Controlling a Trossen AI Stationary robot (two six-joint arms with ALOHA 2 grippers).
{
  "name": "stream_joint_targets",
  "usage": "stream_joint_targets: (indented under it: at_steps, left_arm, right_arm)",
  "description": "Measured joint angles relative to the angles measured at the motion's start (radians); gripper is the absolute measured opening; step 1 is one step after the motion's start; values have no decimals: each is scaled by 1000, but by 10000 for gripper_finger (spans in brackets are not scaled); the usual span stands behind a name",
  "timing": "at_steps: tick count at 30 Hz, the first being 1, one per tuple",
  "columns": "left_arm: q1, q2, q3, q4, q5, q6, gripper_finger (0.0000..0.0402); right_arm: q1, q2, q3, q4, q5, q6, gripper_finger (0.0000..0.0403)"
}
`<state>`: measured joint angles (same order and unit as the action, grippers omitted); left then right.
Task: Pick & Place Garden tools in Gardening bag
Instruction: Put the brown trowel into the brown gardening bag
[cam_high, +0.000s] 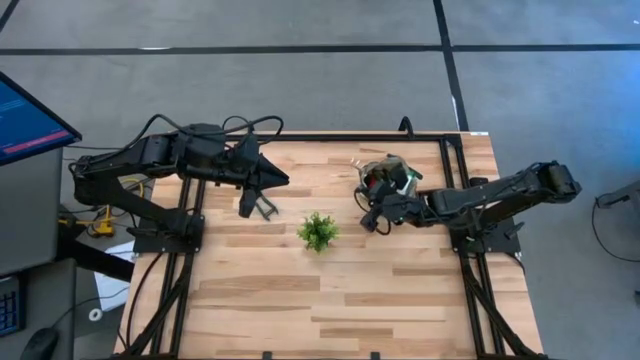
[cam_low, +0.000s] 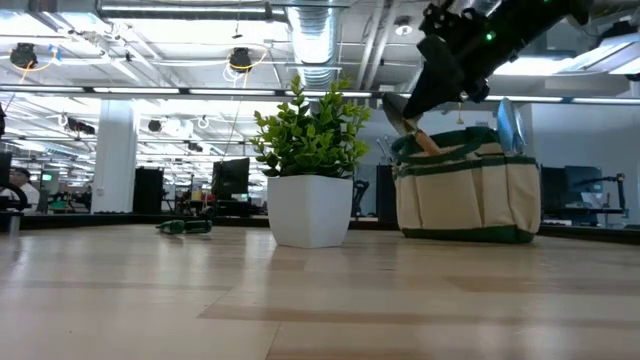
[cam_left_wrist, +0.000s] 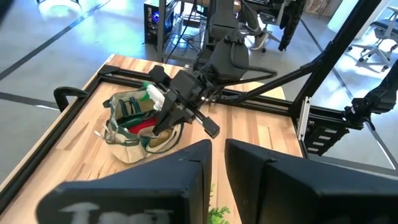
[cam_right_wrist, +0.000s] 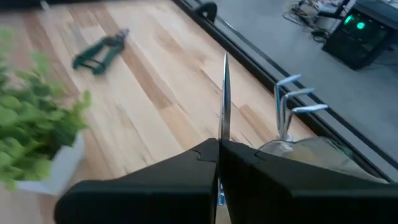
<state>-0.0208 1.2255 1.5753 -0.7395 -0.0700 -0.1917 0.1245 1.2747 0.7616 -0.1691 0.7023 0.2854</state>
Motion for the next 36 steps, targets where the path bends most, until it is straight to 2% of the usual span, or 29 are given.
stream_joint_targets:
  at_steps: [7,13,17,29,36]
  left_arm:
    - [0,0,0,0,-5,0,34]
    - [0,0,0,0,-11,0,34]
    - [0,0,0,0,-12,0,34]
    - [0,0,0,0,-12,0,34]
    - [0,0,0,0,-12,0,34]
  right_arm:
    - [-16,9,-3,-35,-26,0,0]
    - [-17,8,-143,128,-44,54,0]
    - [5,6,-193,217,-15,51,0]
    - [-7,4,-196,215,-20,29,6]
    - [-7,-26,-155,149,-28,33,48]
